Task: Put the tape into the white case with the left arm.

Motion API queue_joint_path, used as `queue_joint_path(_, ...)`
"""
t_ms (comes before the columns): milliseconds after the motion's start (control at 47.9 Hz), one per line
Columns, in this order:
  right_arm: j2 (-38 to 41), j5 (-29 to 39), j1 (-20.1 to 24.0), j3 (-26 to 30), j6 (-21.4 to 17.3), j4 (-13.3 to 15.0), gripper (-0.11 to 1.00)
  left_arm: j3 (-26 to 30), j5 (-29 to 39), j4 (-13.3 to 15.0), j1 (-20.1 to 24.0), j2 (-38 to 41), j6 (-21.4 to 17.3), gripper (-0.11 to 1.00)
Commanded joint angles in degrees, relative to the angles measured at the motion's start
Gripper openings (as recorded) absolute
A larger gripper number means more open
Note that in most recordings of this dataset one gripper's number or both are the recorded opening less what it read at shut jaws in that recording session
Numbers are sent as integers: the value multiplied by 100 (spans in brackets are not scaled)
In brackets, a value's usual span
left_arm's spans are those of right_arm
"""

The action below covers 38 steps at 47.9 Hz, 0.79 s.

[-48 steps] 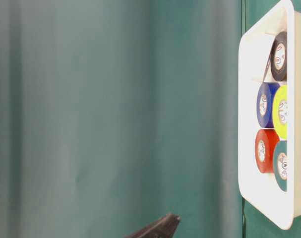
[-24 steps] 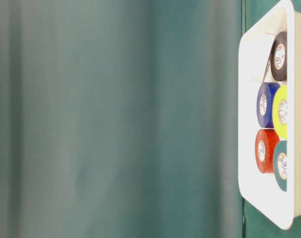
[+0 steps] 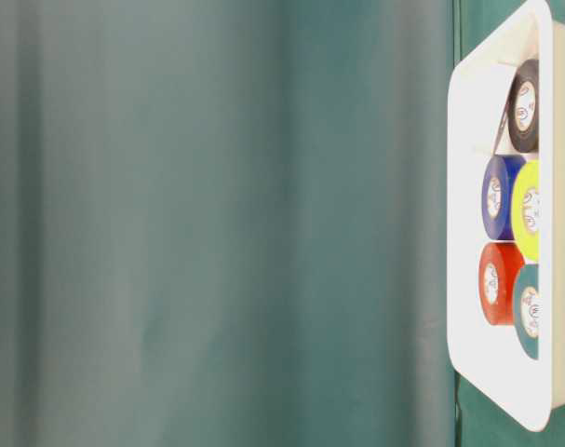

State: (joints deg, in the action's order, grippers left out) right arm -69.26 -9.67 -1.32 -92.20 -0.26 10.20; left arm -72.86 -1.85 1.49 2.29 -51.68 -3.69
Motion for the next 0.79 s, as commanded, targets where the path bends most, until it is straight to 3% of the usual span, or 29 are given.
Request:
queue_joint_path(0,44,-53,-9,26,9,18,-9,-35,35,9,53,-114,0,90)
queue_joint_path(418,44,-62,-9,26,0,18,-9,-369,589,9,229,-853,9,90)
queue_joint_path(772,44,-62,-9,26,0,9,-9,-606,642,9,264,-1213,18,90)
